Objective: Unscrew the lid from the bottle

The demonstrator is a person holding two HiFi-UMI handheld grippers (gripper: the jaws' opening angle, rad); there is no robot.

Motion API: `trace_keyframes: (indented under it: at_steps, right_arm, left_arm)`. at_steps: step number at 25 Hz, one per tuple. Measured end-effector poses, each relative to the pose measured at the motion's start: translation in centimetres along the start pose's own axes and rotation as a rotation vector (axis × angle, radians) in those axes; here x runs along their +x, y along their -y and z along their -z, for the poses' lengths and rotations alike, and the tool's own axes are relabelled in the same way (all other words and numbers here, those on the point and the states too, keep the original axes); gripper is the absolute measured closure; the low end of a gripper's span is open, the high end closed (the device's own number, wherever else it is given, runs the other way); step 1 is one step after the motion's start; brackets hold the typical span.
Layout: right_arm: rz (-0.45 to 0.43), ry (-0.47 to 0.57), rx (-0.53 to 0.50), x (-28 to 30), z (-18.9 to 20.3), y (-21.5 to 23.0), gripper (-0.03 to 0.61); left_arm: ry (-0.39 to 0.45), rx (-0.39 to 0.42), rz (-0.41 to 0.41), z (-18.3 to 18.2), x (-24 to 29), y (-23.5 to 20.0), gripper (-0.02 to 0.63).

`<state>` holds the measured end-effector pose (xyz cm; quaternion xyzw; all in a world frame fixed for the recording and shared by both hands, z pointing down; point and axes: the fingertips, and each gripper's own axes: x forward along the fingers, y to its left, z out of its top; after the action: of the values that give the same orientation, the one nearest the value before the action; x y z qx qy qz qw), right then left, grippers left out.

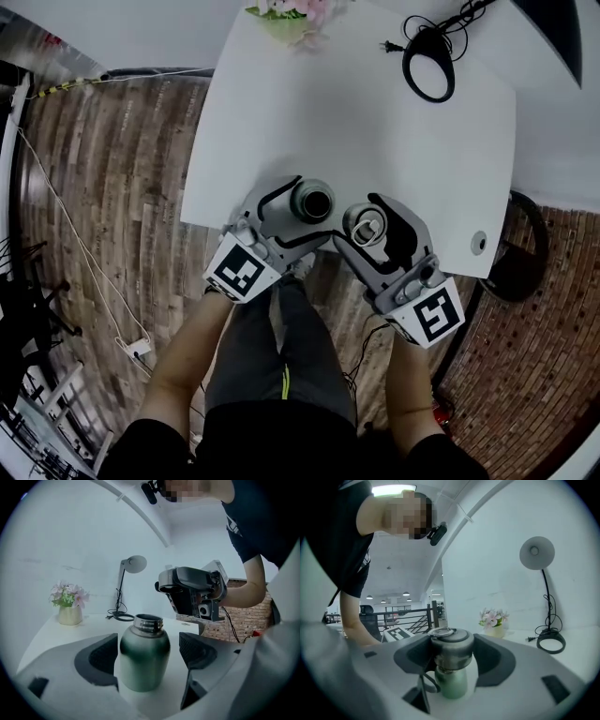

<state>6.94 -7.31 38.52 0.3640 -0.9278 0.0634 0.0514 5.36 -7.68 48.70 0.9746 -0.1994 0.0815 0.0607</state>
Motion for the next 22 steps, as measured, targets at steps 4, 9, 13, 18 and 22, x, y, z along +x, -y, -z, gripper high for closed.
trace_keyframes:
  at_steps: [4,9,13,18,22]
  right_arm:
    - [0.036,-0.003,0.009,-1.1,-1.0,-0.1,0.31]
    - [0.085,-0.002,0.026,-2.8,-2.9,-0.8,0.31]
    - [0.136,-0.006,0.042,-4.8,-4.4,-1.3,0.31]
    - [0.166,-0.022,0.022,-6.2,-6.2,-2.4,0.31]
    - [0.183,-0.021,0.005,-7.1,-7.6,-3.2,0.31]
  left_arm:
    - [-0.007,0.037,-0.023,-0.7,-1.0,-0.1,0.227]
    - [-0.03,0.028,-0.064,-2.1,-3.0,0.6,0.227]
    - [-0.011,0.021,-0.121,-4.1,-5.3,1.1,0.229]
    - [-0.049,-0.001,-0.18,-5.0,-7.6,1.7,0.23]
    - [-0.068,-0.034,-0.201,-6.7,-8.4,1.6,0.232]
